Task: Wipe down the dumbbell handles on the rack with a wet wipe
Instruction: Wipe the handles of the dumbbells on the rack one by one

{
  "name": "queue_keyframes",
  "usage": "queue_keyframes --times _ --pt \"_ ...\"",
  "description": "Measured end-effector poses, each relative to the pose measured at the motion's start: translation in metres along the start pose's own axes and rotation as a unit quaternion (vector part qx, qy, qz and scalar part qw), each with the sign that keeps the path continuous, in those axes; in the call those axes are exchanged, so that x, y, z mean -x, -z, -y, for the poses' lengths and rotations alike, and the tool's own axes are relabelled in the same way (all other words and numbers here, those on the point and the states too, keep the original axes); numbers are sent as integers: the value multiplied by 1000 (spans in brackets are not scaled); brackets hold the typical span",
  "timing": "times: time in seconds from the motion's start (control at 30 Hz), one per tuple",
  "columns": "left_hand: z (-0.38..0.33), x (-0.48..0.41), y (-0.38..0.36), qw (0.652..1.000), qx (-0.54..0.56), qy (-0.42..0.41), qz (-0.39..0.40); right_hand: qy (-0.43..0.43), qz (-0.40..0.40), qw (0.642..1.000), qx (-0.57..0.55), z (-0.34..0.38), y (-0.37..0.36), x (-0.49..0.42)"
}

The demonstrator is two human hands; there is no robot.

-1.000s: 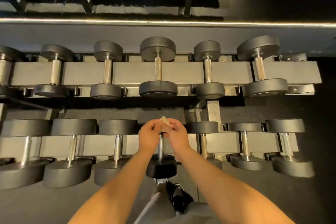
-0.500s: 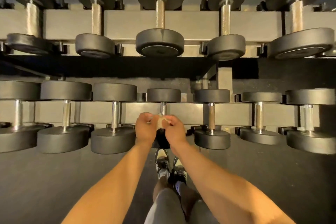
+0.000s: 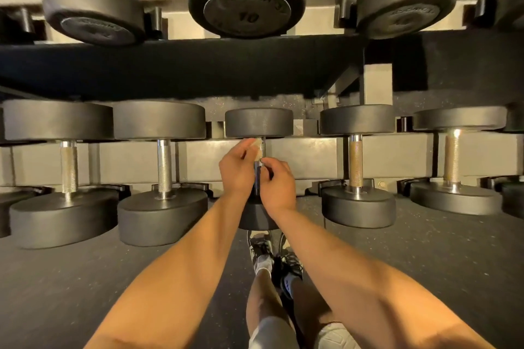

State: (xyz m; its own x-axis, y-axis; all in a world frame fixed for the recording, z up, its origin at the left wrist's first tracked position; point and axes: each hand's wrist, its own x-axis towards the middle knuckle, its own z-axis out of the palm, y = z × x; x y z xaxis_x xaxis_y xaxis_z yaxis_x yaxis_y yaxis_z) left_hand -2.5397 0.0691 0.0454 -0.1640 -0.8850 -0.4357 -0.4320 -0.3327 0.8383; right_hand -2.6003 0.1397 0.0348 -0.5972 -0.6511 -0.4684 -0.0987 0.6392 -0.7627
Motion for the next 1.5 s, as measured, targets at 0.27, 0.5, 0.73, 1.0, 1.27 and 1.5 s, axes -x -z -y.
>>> queue_keyframes --times 0.27,0.5,0.73,1.0,1.27,1.5 --pt "29 5 0 996 -71 -26 43 28 -46 998 28 -7 -7 2" --pt "14 -10 -8 1000 2 8 -3 34 -61 997 24 -11 -7 1" --pt "29 14 5 998 -50 -6 36 26 -49 998 20 -19 -5 5" --pt "6 -15 -6 1000 0 -8 -11 19 -55 998 35 -20 -2 7" --pt "41 22 14 994 -88 34 54 -18 -65 998 7 -16 -2 11" --pt "12 -8 3 1000 -6 5 -2 4 -58 998 -1 -22 -3 7"
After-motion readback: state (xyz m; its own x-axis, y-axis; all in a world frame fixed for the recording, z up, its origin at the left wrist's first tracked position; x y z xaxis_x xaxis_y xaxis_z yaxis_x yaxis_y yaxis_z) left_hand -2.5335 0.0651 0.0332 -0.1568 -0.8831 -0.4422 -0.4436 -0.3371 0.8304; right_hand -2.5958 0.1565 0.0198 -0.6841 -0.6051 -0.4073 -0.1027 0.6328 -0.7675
